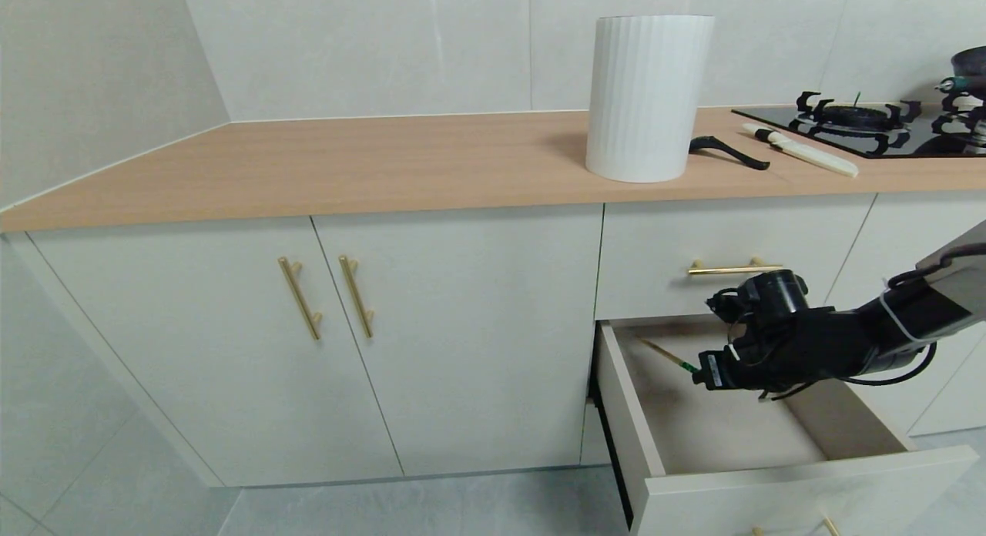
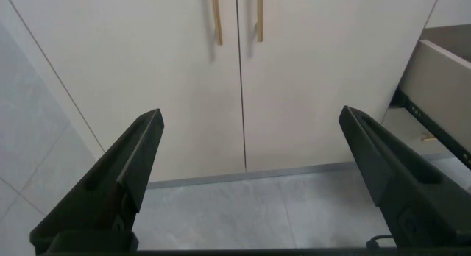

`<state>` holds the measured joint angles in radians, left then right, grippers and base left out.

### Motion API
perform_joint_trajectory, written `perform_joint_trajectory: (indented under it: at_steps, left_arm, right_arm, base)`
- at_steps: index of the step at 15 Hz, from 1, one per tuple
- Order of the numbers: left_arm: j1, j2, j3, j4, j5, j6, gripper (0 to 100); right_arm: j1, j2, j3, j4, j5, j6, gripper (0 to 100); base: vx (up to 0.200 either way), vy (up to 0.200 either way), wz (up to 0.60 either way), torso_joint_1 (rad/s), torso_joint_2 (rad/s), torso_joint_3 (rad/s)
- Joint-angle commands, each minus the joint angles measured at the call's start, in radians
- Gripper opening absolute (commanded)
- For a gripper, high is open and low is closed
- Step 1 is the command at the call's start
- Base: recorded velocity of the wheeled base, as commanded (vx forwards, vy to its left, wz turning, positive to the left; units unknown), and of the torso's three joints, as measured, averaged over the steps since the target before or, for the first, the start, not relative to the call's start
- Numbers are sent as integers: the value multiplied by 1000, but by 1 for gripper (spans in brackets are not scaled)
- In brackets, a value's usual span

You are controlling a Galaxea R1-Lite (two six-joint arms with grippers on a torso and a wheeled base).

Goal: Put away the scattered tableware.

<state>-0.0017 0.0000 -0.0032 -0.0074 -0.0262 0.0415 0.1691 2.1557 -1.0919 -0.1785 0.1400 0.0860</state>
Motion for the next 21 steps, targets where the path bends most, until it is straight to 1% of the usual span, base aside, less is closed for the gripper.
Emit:
perform_joint_trajectory:
  at_steps: [1, 3, 4, 7, 10, 15, 16, 21]
  left_arm:
    - [0, 0, 0, 0, 0, 0, 100]
    - [0, 0, 0, 0, 0, 0, 100]
    - [0, 0, 0, 0, 0, 0, 100]
    - [0, 0, 0, 0, 0, 0, 100]
    - [0, 0, 0, 0, 0, 0, 100]
    - [0, 0, 0, 0, 0, 0, 100]
    - [0, 0, 0, 0, 0, 0, 100]
    - [0, 0, 0, 0, 0, 0, 100]
  right_arm:
    - [27, 69, -3, -32, -28, 9, 0]
    - [56, 133, -5, -91, -117, 47, 0]
    - [70, 157, -2, -130, -143, 61, 0]
    - [73, 207, -19, -150, -155, 63, 0]
    - [73, 246, -36, -150, -211, 63, 0]
    - [70, 243, -34, -150, -211, 64, 0]
    - [70, 242, -34, -150, -212, 64, 100]
    - [70, 225, -25, -150, -209, 64, 100]
  base:
    - [0, 0, 0, 0, 0, 0]
    - [0, 0, 0, 0, 0, 0]
    - [0, 0, 0, 0, 0, 0]
    - [0, 0, 0, 0, 0, 0]
    - [0, 0, 0, 0, 0, 0]
    - [0, 0, 0, 0, 0, 0]
    - [0, 0, 0, 0, 0, 0]
    - [0, 0, 0, 0, 0, 0]
